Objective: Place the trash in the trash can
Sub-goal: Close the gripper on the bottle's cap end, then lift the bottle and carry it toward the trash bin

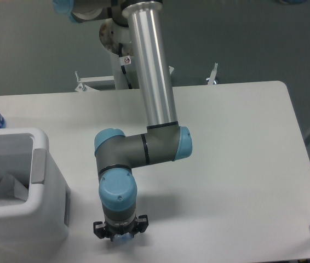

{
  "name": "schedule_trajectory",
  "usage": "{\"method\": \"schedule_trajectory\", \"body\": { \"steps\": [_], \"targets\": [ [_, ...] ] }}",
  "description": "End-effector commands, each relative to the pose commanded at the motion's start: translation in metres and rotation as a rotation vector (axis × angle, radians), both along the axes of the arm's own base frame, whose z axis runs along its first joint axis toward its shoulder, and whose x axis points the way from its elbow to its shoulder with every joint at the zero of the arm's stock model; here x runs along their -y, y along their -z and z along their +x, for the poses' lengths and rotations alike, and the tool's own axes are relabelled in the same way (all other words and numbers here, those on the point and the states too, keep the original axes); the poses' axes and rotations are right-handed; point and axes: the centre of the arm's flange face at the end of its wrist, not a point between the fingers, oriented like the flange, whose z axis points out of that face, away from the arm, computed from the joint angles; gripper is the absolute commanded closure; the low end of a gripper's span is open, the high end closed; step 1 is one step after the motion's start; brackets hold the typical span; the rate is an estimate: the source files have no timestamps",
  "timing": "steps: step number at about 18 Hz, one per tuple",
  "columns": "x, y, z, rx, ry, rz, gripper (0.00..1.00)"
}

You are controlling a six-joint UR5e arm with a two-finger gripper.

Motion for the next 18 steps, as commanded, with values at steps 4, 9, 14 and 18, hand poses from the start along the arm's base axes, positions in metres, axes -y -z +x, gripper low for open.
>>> {"method": "schedule_trajectory", "body": {
  "steps": [4, 9, 14, 18],
  "targets": [
    [0.005, -0.029, -0.005, -0.026, 0.027, 0.029, 0.46],
    [0.025, -0.094, -0.036, -0.09, 0.008, 0.105, 0.48],
    [0.037, -0.213, -0.068, -0.232, -0.036, 0.275, 0.48],
    [0.056, -0.286, -0.072, -0.335, -0.19, 0.479, 0.48]
  ]
}}
